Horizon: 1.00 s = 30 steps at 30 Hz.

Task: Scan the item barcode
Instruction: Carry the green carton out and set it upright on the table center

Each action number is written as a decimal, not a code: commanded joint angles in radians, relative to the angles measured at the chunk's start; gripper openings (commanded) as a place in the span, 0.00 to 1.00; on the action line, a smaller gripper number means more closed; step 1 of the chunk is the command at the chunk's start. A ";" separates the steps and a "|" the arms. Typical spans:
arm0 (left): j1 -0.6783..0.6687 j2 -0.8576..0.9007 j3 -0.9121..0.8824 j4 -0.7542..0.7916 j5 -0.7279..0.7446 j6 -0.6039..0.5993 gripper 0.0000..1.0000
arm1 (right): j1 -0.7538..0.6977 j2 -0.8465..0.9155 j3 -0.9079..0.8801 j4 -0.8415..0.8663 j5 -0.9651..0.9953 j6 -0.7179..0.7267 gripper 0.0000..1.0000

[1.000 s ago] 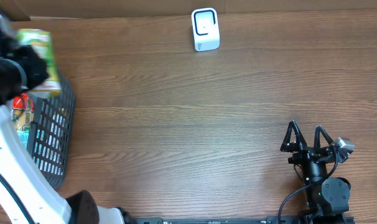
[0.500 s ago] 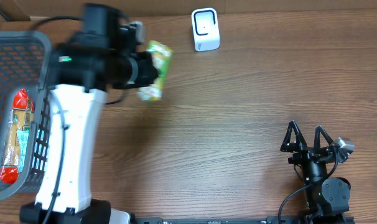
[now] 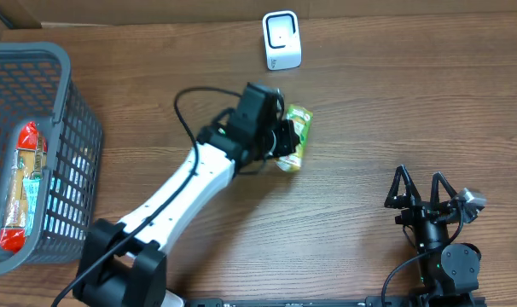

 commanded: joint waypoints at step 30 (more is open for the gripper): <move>-0.039 0.234 -0.034 0.396 0.298 -0.106 0.94 | -0.004 -0.012 -0.010 0.004 0.006 -0.001 1.00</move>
